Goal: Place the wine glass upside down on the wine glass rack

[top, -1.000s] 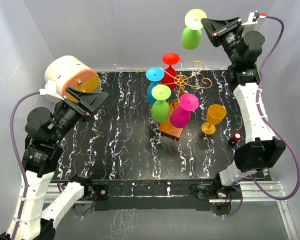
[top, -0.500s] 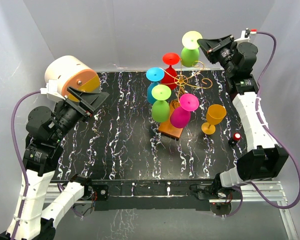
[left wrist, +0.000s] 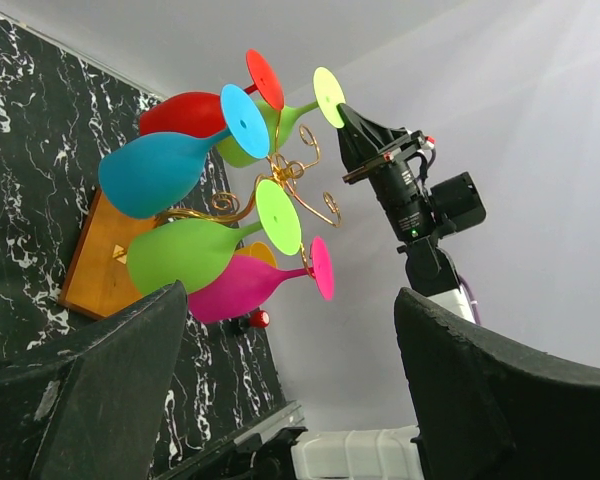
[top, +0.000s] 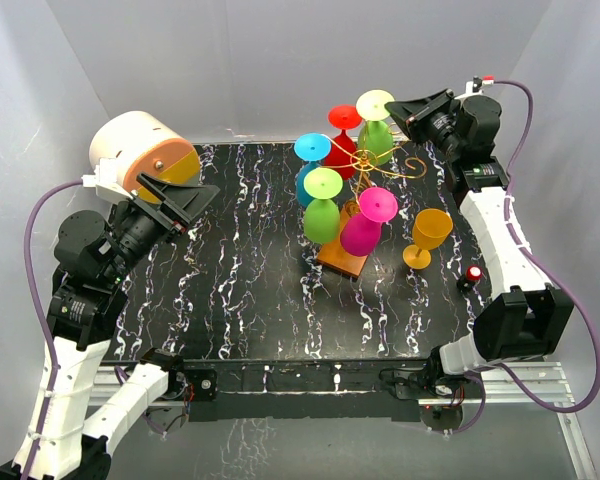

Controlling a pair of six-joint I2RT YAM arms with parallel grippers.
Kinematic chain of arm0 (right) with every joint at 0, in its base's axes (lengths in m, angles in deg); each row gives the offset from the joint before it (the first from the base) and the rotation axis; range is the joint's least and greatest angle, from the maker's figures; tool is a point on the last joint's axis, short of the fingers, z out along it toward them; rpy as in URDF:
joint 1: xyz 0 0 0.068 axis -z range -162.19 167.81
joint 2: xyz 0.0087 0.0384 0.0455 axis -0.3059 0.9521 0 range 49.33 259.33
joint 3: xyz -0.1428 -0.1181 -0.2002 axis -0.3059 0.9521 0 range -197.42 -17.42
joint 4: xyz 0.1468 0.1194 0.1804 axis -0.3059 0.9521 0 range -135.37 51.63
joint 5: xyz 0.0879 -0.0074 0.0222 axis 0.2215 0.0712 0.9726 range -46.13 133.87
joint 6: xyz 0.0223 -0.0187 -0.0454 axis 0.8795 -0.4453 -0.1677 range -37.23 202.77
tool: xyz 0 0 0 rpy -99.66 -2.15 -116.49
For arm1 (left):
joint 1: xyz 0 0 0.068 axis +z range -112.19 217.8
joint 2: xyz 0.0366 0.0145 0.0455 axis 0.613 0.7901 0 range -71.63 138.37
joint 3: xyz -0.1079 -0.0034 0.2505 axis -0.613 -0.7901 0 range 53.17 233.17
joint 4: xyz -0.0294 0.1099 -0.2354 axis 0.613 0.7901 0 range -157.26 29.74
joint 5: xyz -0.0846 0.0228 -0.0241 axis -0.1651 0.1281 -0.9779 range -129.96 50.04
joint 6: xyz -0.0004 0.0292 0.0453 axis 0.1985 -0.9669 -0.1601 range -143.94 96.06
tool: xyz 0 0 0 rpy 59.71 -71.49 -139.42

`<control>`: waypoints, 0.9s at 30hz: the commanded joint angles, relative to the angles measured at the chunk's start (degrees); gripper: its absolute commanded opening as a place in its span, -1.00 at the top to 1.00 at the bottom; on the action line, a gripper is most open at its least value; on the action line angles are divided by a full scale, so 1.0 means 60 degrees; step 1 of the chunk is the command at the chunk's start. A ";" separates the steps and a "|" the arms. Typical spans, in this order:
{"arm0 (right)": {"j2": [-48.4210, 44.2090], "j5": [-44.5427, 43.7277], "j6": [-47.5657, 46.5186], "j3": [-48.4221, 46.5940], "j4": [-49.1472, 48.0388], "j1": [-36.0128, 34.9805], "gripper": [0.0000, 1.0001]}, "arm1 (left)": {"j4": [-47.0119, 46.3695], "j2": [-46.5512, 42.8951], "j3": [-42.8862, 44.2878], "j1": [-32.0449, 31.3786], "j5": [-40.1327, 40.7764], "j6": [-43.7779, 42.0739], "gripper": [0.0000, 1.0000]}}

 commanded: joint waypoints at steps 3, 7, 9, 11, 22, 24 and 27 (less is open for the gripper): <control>-0.0124 0.0305 -0.0063 0.0089 -0.0303 0.0016 1.00 | 0.0057 -0.0056 0.0087 -0.0009 0.0032 -0.0102 -0.67; -0.0312 0.0614 -0.0237 0.0147 -0.0225 0.0025 1.00 | 0.0211 -0.0120 0.0172 -0.0010 0.0168 -0.0089 -0.67; -0.0541 0.0569 -0.0333 0.0262 -0.0089 0.0018 1.00 | 0.0258 -0.0154 0.0206 -0.0013 0.0258 -0.0103 -0.67; -0.0759 0.0339 -0.0430 0.0409 0.0067 0.0017 1.00 | 0.0241 -0.0134 0.0222 -0.0005 0.0298 -0.0111 -0.67; -0.1400 -0.0545 -0.0584 0.0612 0.1117 0.0020 1.00 | 0.0493 -0.0169 0.0488 -0.0016 0.0312 -0.0113 -0.67; -0.1503 -0.0714 -0.0536 0.0678 0.1277 0.0030 1.00 | 0.0522 -0.0163 0.0518 -0.0009 0.0310 -0.0077 -0.67; -0.1598 -0.1139 -0.0584 0.0704 0.1572 0.0027 1.00 | 0.0557 -0.0084 0.0722 -0.0017 0.0270 -0.0110 -0.67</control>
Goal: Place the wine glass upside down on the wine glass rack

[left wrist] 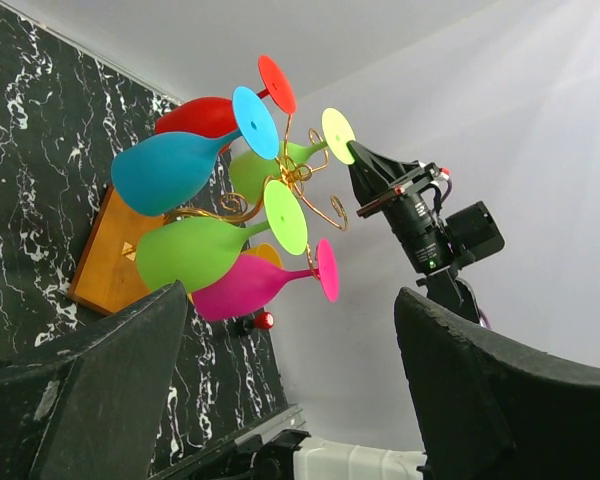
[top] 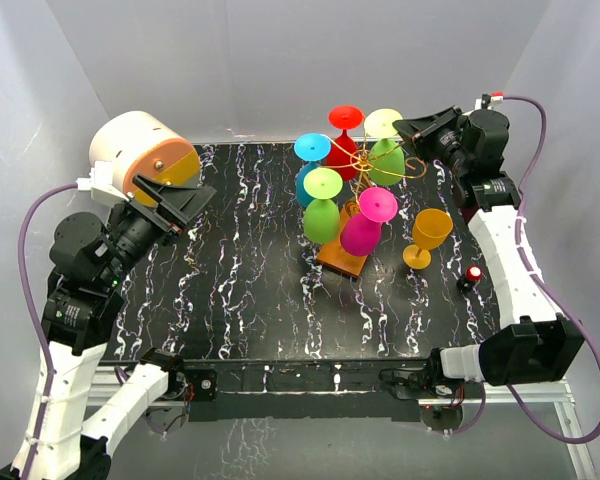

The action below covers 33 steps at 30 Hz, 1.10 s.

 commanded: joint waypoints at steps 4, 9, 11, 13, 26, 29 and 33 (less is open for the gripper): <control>-0.0501 -0.1130 -0.0225 0.0124 0.0231 0.0120 1.00 | 0.0188 0.0190 0.0723 -0.0005 0.0015 -0.0414 -0.67; -0.0646 -0.1549 -0.0347 0.0194 0.0114 0.0268 1.00 | 0.0230 0.0335 0.0616 -0.0008 0.0017 -0.0577 -0.68; -0.0626 -0.1710 -0.0439 0.0150 0.0189 0.0310 1.00 | 0.0248 0.0318 0.0517 -0.0016 0.0155 -0.0626 -0.68; -0.0609 -0.1834 -0.0504 0.0132 0.0217 0.0350 1.00 | 0.0176 0.0274 0.0399 -0.0013 0.0270 -0.0670 -0.68; -0.0047 -0.1690 -0.1094 -0.0293 -0.0150 0.0351 1.00 | -0.0542 0.0778 0.0185 -0.0015 0.0430 -0.1207 -0.68; 0.0044 -0.1601 -0.1201 -0.0409 -0.0225 0.0351 1.00 | -0.0632 0.0875 0.0121 -0.0014 0.0429 -0.1231 -0.69; 0.0064 -0.1603 -0.1217 -0.0515 -0.0303 0.0351 1.00 | -0.0739 0.0918 0.0024 -0.0011 0.0423 -0.1230 -0.68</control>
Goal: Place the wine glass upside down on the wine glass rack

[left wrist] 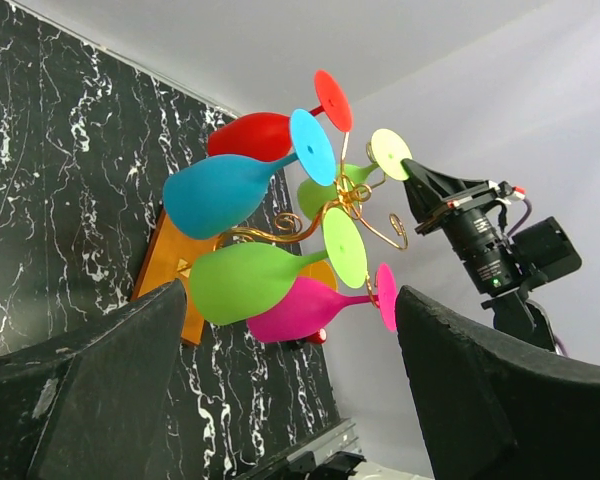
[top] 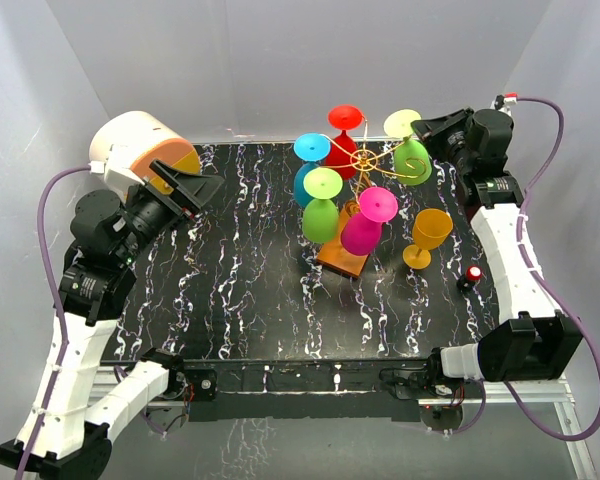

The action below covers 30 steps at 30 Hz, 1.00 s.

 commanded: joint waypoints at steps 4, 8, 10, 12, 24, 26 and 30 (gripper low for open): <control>-0.0288 -0.0311 -0.0144 -0.0296 -0.1087 0.0294 1.00 | -0.0371 -0.0015 -0.0075 -0.0007 0.0006 -0.0219 -0.68; -0.0106 -0.0160 -0.0132 -0.0347 -0.1157 0.0309 1.00 | -0.0346 -0.0037 -0.0079 -0.0005 0.0041 -0.0241 -0.68; 0.0128 0.0122 -0.0131 -0.0424 -0.1174 0.0309 1.00 | -0.0353 -0.0035 -0.0063 -0.0018 0.0052 -0.0255 -0.68; 0.0322 0.0419 -0.0139 -0.0479 -0.1200 0.0309 0.99 | -0.0339 -0.0034 -0.0076 -0.0005 0.0070 -0.0256 -0.68; 0.0527 0.1084 -0.0407 -0.0534 -0.1131 0.0323 0.63 | -0.0359 -0.0006 -0.0030 -0.0005 -0.0087 -0.0314 -0.69; 0.0534 0.1033 -0.0521 -0.0570 -0.1041 0.0324 0.52 | -0.0366 -0.0004 -0.0031 -0.0007 -0.0096 -0.0314 -0.69; 0.0596 0.1088 -0.0843 -0.0649 -0.0893 0.0327 0.32 | -0.0310 -0.0004 -0.0031 -0.0007 -0.0104 -0.0329 -0.69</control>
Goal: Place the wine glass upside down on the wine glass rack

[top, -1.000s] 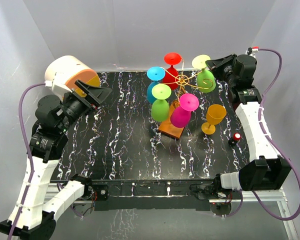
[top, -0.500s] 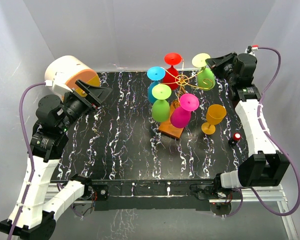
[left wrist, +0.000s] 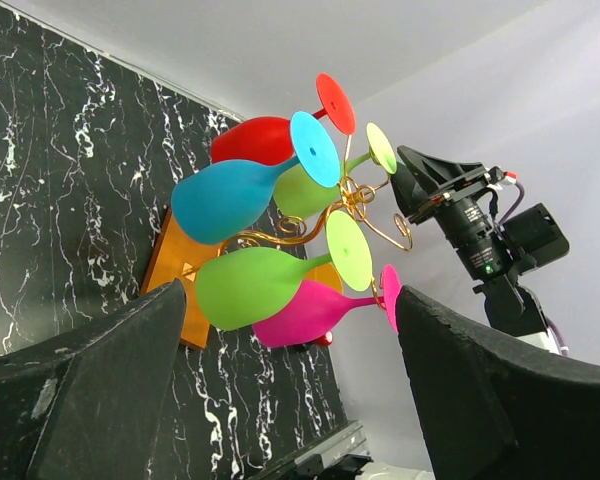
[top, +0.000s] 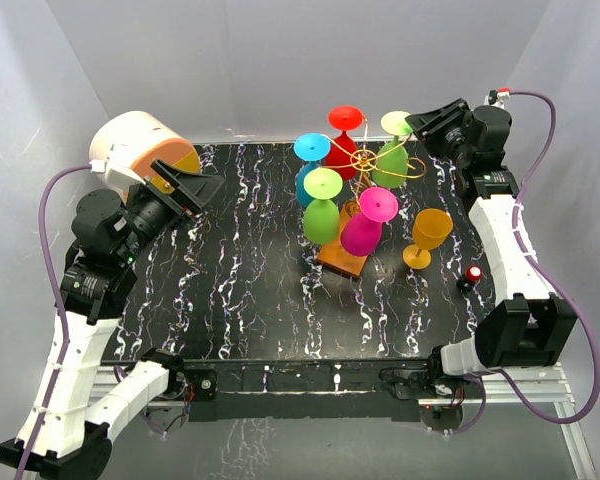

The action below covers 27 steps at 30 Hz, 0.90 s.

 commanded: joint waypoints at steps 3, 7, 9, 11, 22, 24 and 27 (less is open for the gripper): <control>-0.0066 0.0118 -0.0833 -0.0623 -0.0038 0.0026 0.16 | -0.0136 -0.0095 0.0067 -0.0008 -0.0111 -0.0154 -0.69; -0.0115 0.0031 -0.1246 -0.0658 0.0090 0.0032 -0.20 | -0.0120 -0.0100 0.0067 -0.0008 -0.0124 -0.0168 -0.70; -0.0163 -0.0078 -0.1333 -0.0669 0.0178 0.0032 -0.33 | -0.0120 -0.0095 0.0060 -0.0010 -0.0124 -0.0187 -0.70; -0.0240 -0.0191 -0.1396 -0.0712 0.0287 0.0045 -0.39 | -0.0109 -0.0081 0.0059 -0.0005 -0.0139 -0.0200 -0.70; -0.1928 -0.1425 -0.2482 -0.0486 0.1374 0.0160 -0.44 | -0.0054 -0.0034 -0.0231 -0.0009 -0.0193 -0.0543 -0.71; -0.2456 -0.2084 -0.2923 -0.0256 0.2108 0.0157 -0.41 | -0.0025 0.0008 -0.0329 -0.0013 -0.0220 -0.0714 -0.71; -0.3442 -0.3138 -0.3699 0.0261 0.3346 0.0163 -0.38 | -0.0045 0.0092 -0.0422 -0.0009 -0.0377 -0.1055 -0.71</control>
